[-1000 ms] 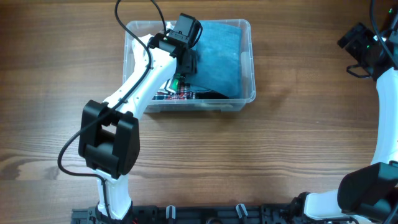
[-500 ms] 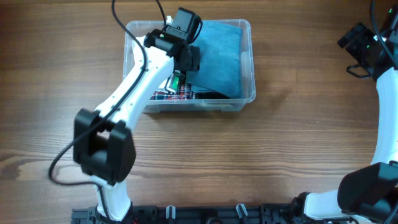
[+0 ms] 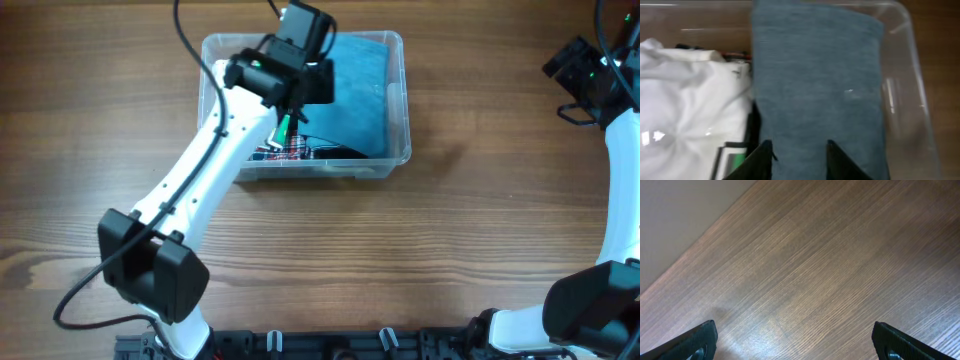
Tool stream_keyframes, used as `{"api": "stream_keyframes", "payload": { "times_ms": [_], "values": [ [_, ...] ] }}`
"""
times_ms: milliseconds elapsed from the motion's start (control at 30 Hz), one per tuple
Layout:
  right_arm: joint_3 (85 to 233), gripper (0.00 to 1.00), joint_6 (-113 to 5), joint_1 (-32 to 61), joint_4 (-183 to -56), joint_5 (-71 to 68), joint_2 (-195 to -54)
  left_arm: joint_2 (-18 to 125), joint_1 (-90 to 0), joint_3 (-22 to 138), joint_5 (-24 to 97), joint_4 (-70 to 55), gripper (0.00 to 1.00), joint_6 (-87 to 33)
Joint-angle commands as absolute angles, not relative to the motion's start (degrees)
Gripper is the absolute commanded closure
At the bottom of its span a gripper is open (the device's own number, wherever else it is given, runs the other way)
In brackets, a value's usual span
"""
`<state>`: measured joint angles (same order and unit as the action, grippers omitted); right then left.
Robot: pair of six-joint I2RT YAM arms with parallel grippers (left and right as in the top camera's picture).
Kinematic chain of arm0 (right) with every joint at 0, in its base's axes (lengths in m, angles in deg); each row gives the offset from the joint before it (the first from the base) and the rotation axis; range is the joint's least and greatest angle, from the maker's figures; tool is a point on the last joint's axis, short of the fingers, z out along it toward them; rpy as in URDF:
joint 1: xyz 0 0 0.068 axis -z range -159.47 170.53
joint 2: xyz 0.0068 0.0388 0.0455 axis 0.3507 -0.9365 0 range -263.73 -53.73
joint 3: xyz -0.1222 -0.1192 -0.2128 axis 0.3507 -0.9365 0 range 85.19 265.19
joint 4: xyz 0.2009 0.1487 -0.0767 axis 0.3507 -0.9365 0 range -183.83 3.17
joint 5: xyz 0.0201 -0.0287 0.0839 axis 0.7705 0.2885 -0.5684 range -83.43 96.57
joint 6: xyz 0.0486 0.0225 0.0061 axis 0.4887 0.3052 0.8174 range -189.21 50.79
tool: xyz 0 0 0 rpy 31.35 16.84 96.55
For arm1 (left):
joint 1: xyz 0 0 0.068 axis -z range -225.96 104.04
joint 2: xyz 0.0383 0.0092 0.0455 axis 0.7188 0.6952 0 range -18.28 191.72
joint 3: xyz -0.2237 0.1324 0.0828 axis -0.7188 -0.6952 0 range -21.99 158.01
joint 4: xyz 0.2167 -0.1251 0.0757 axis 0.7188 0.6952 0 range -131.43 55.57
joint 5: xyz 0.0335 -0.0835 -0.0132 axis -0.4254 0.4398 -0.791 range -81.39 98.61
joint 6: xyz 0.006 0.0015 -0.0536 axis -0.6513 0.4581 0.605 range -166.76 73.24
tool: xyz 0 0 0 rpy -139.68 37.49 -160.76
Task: Pack container
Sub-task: 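Release and press the blue cloth flat into the box with the left gripper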
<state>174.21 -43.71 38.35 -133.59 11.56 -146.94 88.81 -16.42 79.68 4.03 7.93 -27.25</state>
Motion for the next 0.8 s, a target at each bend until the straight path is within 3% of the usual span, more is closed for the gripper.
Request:
{"api": "stream_keyframes", "payload": {
  "times_ms": [0,233,400,467,500,533,567,767],
  "values": [
    [174.0,0.0,-43.6,38.4,-133.6,12.2,-147.3,94.6,-15.3,80.2,4.1,6.3,0.82,-27.0],
    [174.0,0.0,-43.6,38.4,-133.6,12.2,-147.3,109.9,-15.3,80.2,6.2,6.1,0.82,-24.6],
    [174.0,0.0,-43.6,38.4,-133.6,12.2,-147.3,107.1,-15.3,82.3,9.9,7.3,0.79,-24.7],
    [174.0,0.0,-43.6,38.4,-133.6,12.2,-147.3,104.5,-15.3,83.8,10.2,10.0,0.65,-25.4],
    [174.0,0.0,-43.6,38.4,-133.6,12.2,-147.3,102.1,-15.3,84.5,10.1,11.5,0.45,-25.8],
    [174.0,0.01,-43.6,38.4,-133.6,12.2,-147.3,98.8,-15.3,84.6,10.0,12.3,0.16,-27.1],
    [174.0,0.0,-43.6,38.4,-133.6,12.2,-147.3,96.3,-15.4,84.6,9.8,12.3,0.0,-27.1],
    [174.0,0.0,-43.6,38.4,-133.6,12.2,-147.3,81.2,-16.2,84.6,7.3,18.5,0.0,-30.3]
  ]
}}
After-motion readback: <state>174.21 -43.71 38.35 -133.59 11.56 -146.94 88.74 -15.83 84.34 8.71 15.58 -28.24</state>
